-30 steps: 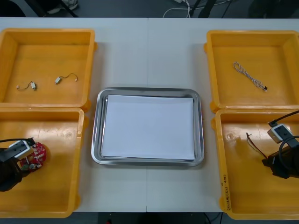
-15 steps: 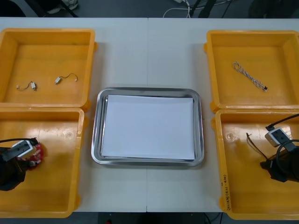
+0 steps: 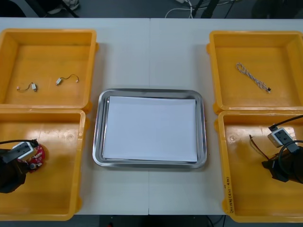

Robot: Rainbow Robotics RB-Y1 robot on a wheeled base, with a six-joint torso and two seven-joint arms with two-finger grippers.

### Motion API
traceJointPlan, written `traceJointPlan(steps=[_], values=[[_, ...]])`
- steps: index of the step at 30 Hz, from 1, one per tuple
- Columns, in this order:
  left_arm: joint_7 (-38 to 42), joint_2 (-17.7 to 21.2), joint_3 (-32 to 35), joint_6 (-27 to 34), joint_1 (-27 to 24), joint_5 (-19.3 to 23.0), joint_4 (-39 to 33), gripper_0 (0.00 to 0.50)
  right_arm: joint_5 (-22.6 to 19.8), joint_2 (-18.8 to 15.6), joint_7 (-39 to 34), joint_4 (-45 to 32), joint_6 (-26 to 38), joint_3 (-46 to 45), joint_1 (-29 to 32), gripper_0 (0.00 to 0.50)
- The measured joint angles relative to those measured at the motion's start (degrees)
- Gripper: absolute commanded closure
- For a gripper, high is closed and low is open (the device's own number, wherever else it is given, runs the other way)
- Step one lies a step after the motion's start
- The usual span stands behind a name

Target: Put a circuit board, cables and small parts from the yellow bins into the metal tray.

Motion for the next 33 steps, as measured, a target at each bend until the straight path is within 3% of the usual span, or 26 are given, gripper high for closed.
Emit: traceJointPlan(steps=[3,4,5,7,8,16,24,27,33], values=[[0.0,0.0,0.9,3.7,-1.0,0.4,-0.5,0.500,0.0,0.0,0.0,0.0,0.0,0.0,0.0,0.000],[0.0,0.0,1.5,5.4,-1.3,0.4,-0.9,0.500,0.0,0.0,0.0,0.0,0.0,0.0,0.0,0.105],[0.0,0.0,2.2,6.9,-1.7,0.4,-1.6,0.500,0.0,0.0,0.0,0.0,0.0,0.0,0.0,0.174],[0.0,0.0,3.9,10.2,-2.4,0.4,-3.3,0.500,0.0,0.0,0.0,0.0,-0.1,0.0,0.0,0.468],[0.0,0.0,4.8,11.6,-2.7,0.4,-4.1,0.500,0.0,0.0,0.0,0.0,-0.1,0.0,0.0,0.500],[0.0,0.0,9.7,24.1,-7.8,0.0,-9.2,0.500,-0.1,0.0,0.0,0.1,-0.3,0.0,0.0,0.500],[1.3,0.0,10.2,33.5,-14.7,-1.4,-14.4,0.499,-0.2,0.0,0.0,0.1,-0.4,0.0,-0.1,0.500],[6.9,0.0,9.8,33.9,-17.0,-2.0,-15.6,0.500,-0.2,-0.1,0.0,0.1,0.6,0.0,-0.5,0.500],[26.5,0.0,6.0,34.0,-21.5,-3.6,-17.4,0.500,-0.2,-0.1,0.0,-0.5,10.7,-0.9,-4.0,0.500]])
